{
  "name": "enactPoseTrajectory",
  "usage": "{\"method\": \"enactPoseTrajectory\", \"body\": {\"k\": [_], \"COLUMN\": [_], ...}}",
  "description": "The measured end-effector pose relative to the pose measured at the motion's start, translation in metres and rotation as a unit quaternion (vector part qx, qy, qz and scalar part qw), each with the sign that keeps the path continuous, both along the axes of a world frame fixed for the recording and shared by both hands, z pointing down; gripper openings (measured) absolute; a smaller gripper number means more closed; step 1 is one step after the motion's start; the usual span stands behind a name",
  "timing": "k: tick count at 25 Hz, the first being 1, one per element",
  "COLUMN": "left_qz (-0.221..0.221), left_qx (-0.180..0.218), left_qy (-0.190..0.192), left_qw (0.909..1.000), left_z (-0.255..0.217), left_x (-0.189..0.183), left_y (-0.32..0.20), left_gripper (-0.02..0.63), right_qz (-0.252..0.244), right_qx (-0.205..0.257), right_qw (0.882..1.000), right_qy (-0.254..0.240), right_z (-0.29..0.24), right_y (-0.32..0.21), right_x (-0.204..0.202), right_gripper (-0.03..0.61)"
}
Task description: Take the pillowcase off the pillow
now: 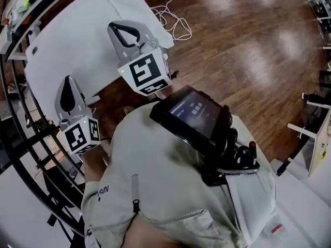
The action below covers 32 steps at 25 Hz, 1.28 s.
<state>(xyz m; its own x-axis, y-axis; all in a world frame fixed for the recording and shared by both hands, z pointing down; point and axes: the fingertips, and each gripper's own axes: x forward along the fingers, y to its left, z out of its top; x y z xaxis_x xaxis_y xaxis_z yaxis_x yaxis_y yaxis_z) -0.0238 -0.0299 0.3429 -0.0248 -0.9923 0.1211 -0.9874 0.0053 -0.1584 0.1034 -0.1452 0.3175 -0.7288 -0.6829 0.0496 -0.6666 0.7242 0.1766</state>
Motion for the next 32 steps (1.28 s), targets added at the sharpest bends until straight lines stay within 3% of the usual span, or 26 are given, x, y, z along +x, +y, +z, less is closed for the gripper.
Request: {"method": "enactPoseTrajectory", "body": {"k": [7, 15, 32], "left_qz": [0.012, 0.006, 0.006], "left_qx": [0.005, 0.017, 0.037], "left_qy": [-0.002, -0.008, -0.009], "left_qw": [0.9999, 0.9998, 0.9993], "left_z": [-0.010, -0.016, -0.028], "left_x": [-0.003, -0.033, -0.044], "left_y": [0.003, 0.011, 0.006], "left_gripper": [0.006, 0.006, 0.006], "right_qz": [0.005, -0.011, -0.009], "right_qx": [0.021, 0.046, 0.059], "right_qw": [1.000, 0.999, 0.998], "right_qy": [0.016, 0.017, 0.016], "right_z": [-0.018, -0.032, -0.044], "right_y": [0.017, 0.031, 0.032], "right_x": [-0.005, -0.046, -0.055], "right_gripper": [0.003, 0.003, 0.003]}}
